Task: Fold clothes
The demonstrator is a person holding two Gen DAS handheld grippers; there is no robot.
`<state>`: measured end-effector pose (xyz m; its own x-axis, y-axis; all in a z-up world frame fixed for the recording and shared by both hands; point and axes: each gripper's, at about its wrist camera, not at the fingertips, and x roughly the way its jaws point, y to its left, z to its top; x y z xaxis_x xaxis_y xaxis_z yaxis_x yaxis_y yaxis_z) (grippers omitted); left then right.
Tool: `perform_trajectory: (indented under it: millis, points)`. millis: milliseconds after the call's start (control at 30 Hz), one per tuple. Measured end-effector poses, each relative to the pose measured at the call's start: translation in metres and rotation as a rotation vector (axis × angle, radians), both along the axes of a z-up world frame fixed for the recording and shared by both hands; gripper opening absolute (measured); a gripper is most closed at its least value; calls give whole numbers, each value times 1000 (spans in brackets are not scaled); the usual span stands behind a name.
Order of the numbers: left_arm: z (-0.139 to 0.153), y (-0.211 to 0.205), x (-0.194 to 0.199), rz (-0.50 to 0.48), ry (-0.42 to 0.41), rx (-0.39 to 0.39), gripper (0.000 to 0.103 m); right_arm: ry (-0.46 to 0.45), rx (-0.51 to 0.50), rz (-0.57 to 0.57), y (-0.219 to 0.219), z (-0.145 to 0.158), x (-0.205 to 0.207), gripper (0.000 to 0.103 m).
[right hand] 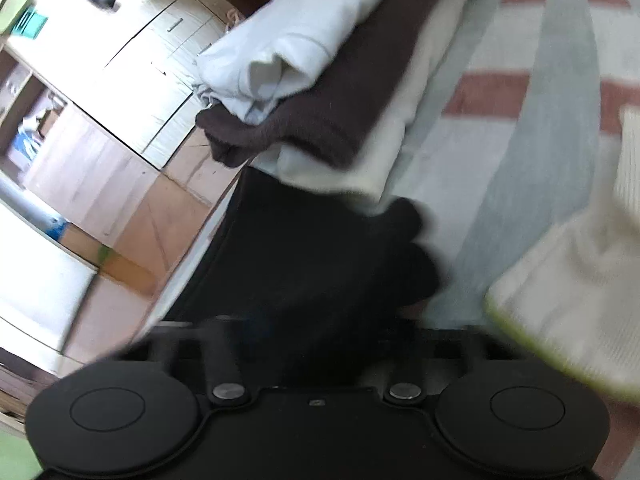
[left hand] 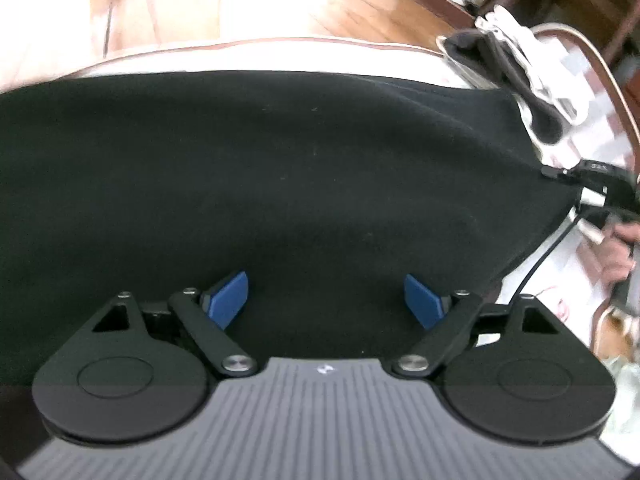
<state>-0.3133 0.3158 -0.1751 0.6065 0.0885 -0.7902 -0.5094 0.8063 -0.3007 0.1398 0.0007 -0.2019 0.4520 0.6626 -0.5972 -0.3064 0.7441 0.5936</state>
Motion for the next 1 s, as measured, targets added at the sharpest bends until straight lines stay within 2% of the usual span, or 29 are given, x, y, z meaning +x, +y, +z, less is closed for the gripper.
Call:
perform_trajectory:
  millis: [100, 200, 233, 300, 333, 367, 433, 467, 500, 533, 633, 767, 833, 933, 1000]
  points:
    - [1, -1, -2, 9, 1, -21, 86, -137, -40, 43, 3, 28, -10, 8]
    - [0, 4, -8, 25, -14, -72, 86, -230, -118, 74, 7, 44, -14, 8]
    - [-1, 7, -10, 34, -17, -96, 86, -230, -176, 57, 9, 38, -11, 9]
    - [0, 15, -15, 59, -20, -135, 86, -154, -329, 10, 12, 16, -3, 27]
    - [3, 22, -22, 94, -21, -135, 86, -151, -355, -13, 10, 16, -5, 30]
    - [6, 29, -29, 129, -22, -135, 86, -161, -364, -35, 8, 20, -10, 31]
    - [12, 43, -44, 200, -23, -135, 86, -238, -435, -21, 12, 40, -19, 39]
    - [15, 50, -52, 238, -24, -132, 86, -278, -480, -15, 15, 51, -21, 48]
    - [19, 56, -64, 291, -28, -115, 86, -299, -512, -19, 18, 61, -23, 53]
    - [24, 63, -76, 345, -32, -98, 86, -299, -517, -15, 21, 71, -24, 53]
    - [37, 82, -112, 505, -44, -46, 86, -253, -411, 115, 43, 91, -39, 53]
    - [55, 108, -160, 717, -60, 25, 86, -212, -287, 390, 101, 104, -82, 53]
    - [61, 121, -192, 847, -81, 41, 86, -189, -247, 554, 138, 107, -109, 53]
    - [68, 126, -259, 1116, -147, 101, 89, -184, -217, 781, 198, 111, -153, 53]
    - [66, 128, -293, 1199, -167, 108, 94, -208, -210, 895, 233, 114, -183, 53]
